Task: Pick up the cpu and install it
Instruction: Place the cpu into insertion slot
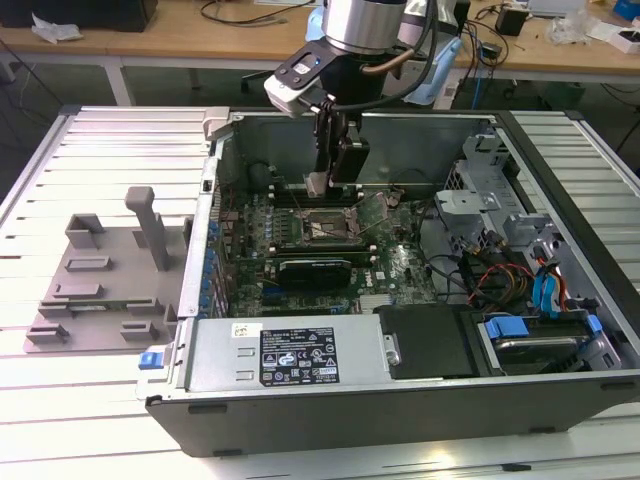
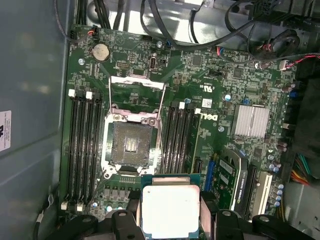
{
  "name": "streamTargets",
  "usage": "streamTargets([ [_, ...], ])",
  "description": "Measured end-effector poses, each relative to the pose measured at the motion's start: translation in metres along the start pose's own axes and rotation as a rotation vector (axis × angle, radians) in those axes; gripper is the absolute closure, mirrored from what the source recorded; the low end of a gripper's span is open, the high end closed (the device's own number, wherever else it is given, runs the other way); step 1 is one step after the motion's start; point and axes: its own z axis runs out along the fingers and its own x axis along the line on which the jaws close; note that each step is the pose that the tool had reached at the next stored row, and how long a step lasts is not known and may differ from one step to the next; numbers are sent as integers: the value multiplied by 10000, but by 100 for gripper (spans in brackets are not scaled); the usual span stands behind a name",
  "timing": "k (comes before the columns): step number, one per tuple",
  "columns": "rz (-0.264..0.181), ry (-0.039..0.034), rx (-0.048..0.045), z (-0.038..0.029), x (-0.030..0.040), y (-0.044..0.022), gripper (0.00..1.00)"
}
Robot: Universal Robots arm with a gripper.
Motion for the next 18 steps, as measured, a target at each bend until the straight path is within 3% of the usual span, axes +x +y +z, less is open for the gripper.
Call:
streamTargets([
  [3, 2, 12, -1, 1, 0, 0, 45],
  [6, -19, 322, -38, 9, 1, 1, 45],
  [7, -16, 367, -44, 18, 2, 3, 45],
  [9, -14, 347, -40, 27, 15, 13, 45],
  [10, -8, 297, -34, 30, 31, 22, 45],
  [14, -6, 273, -31, 40, 95, 58, 45],
  [18, -4, 271, -30, 50, 108, 65, 45],
])
